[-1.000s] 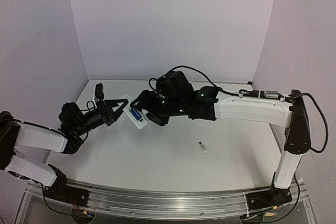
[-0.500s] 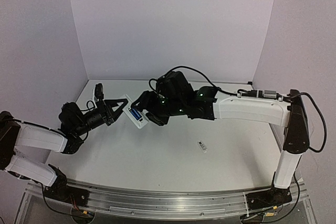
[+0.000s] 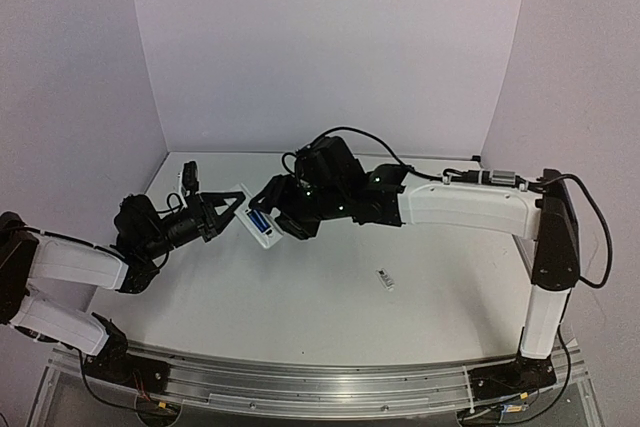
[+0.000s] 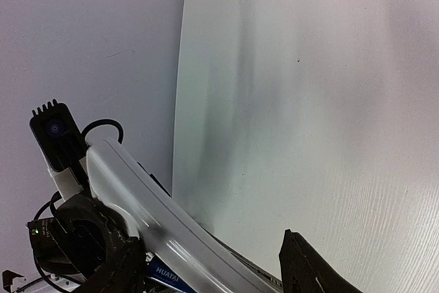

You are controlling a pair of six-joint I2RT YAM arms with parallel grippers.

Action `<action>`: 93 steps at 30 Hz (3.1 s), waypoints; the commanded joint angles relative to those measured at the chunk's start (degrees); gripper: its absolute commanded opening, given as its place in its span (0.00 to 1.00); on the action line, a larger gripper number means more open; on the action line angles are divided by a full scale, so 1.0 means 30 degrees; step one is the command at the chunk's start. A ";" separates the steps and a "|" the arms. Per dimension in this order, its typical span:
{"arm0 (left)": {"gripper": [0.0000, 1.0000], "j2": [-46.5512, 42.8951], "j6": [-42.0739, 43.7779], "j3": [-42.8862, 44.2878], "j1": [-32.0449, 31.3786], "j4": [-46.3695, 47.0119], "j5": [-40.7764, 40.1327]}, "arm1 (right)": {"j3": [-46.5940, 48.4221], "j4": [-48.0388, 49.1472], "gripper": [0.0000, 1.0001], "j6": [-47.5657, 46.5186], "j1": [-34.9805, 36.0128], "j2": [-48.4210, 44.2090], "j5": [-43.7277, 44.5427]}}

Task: Load the batteries into the remote control

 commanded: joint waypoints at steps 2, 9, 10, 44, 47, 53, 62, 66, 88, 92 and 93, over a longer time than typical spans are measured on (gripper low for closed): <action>0.00 -0.0493 -0.0641 0.1201 -0.0008 0.2104 -0.0280 | 0.1003 0.0201 0.62 0.0713 -0.0006 0.0547 -0.1136; 0.00 -0.0198 -0.3576 0.0996 0.0193 0.4267 -0.1402 | 0.0552 0.0192 0.59 0.0625 0.0006 0.0319 -0.1479; 0.00 -0.0046 -0.3843 0.0988 0.0203 0.4662 -0.1480 | 0.0470 0.0191 0.59 0.0572 -0.0022 0.0315 -0.1563; 0.00 -0.0204 -0.3963 0.5218 0.0638 0.0516 -0.1895 | -0.0004 -0.2620 0.32 -0.3066 -0.0455 0.0157 -0.2592; 0.00 -0.0165 -0.3889 0.5055 0.0636 0.0314 -0.1729 | 0.0225 -0.2604 0.33 -0.3010 -0.0458 0.0224 -0.2261; 0.00 -0.0295 -0.3093 0.4603 0.0627 -0.1019 -0.1268 | 0.1235 -0.2591 0.36 -0.3073 -0.0460 0.0543 -0.1276; 0.00 -0.0169 -0.2083 0.4214 0.0634 -0.2208 -0.0061 | 0.2341 -0.2587 0.42 -0.3827 -0.0459 0.0349 0.0650; 0.00 0.0308 -0.2149 0.4214 0.0634 -0.1991 0.0336 | 0.2559 -0.2473 0.46 -0.4033 -0.0472 0.0206 0.1040; 0.00 0.1073 -0.1541 0.4360 0.0632 -0.1545 0.0946 | 0.3696 -0.2006 0.53 -0.2742 -0.0680 0.1283 0.0190; 0.00 0.0791 -0.0897 0.4238 0.0618 -0.1700 0.0838 | 0.3680 -0.2006 0.53 -0.1838 -0.0748 0.1458 0.0110; 0.00 0.0733 -0.0614 0.4242 0.0632 -0.1744 0.0840 | 0.3711 -0.2006 0.54 -0.1592 -0.0783 0.1522 -0.0073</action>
